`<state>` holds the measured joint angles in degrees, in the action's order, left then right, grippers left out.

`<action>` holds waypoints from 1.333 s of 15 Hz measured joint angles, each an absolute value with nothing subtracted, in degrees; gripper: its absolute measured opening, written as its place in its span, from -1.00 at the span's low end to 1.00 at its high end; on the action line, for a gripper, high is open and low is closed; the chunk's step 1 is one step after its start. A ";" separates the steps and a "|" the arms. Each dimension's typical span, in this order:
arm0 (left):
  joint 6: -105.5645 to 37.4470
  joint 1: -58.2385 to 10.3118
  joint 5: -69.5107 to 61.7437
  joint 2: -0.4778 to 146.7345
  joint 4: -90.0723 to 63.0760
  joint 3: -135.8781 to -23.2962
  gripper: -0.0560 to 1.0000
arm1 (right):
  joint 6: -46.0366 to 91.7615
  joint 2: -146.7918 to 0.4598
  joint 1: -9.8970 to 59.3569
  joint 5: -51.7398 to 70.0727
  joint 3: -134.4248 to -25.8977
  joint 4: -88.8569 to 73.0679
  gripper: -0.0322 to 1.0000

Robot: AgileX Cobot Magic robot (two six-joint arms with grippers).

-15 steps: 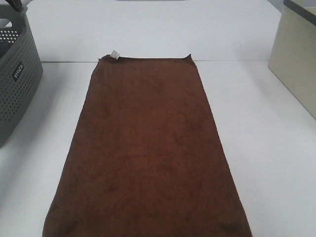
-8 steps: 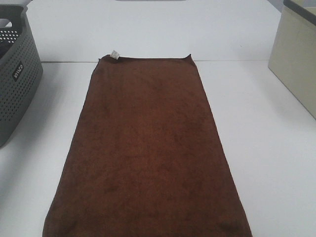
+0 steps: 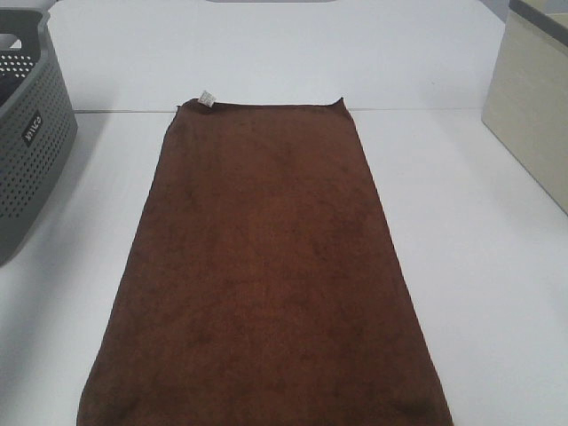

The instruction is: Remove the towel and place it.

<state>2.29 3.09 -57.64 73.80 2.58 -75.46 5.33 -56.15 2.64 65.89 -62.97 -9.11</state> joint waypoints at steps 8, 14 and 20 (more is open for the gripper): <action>2.35 3.09 -51.57 26.76 4.24 -43.77 0.49 | 4.64 -16.33 2.64 60.62 -36.04 -8.71 0.64; 2.35 3.09 -59.01 2.01 3.27 -33.46 0.49 | 6.25 -1.15 2.64 60.68 -29.51 -8.48 0.64; -1.38 3.09 -61.48 -0.23 -1.66 -29.22 0.49 | 8.94 0.23 2.64 60.85 -28.93 -8.31 0.57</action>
